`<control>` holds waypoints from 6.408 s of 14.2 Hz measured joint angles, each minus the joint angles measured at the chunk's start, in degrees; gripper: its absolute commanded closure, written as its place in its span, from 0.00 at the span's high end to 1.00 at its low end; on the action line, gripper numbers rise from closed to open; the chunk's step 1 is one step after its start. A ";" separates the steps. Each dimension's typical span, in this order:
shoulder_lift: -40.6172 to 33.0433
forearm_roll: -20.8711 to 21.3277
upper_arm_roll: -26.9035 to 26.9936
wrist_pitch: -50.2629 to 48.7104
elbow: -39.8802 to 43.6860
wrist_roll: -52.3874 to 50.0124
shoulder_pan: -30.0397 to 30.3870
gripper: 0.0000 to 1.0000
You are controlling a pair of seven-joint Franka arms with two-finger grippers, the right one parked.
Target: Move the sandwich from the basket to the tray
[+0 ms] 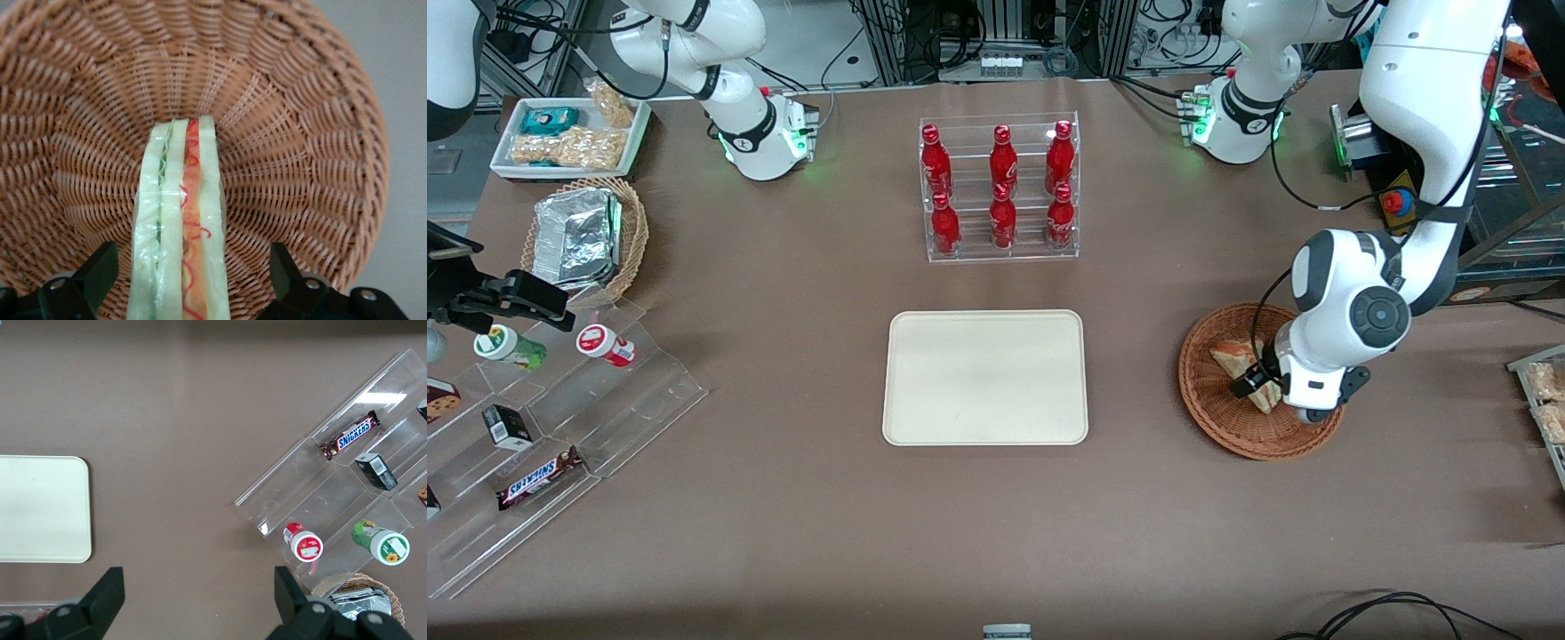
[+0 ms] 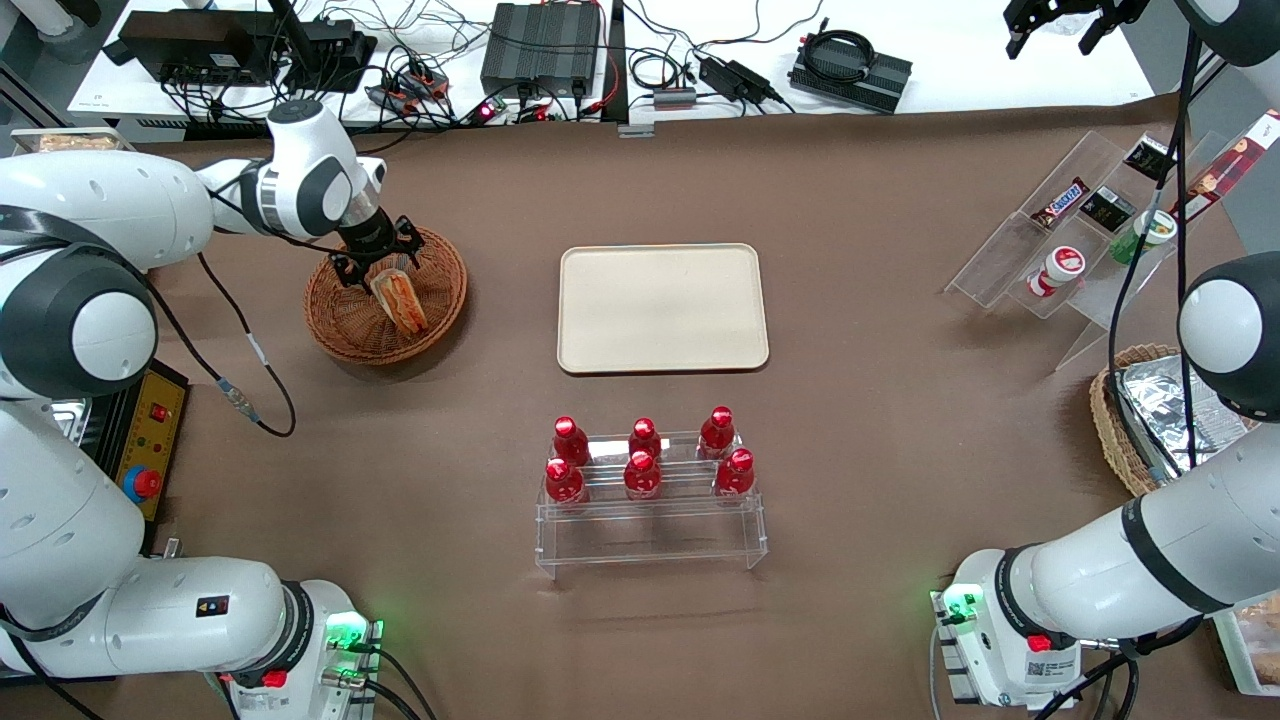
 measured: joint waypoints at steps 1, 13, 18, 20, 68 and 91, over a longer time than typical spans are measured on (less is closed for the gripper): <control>0.45 0.00 0.00 0.20 -0.17 -0.14 -0.02 0.89; -2.09 0.19 -1.04 -3.37 4.22 -0.08 -0.06 0.06; -2.99 7.03 -13.13 -12.00 10.15 2.82 -0.63 0.10; -0.37 9.80 -18.37 -12.07 12.47 2.82 -2.85 0.13; 3.62 7.21 -19.30 -41.53 40.66 6.56 -4.58 1.00; -22.37 4.12 -2.57 -60.91 30.49 25.53 3.15 1.00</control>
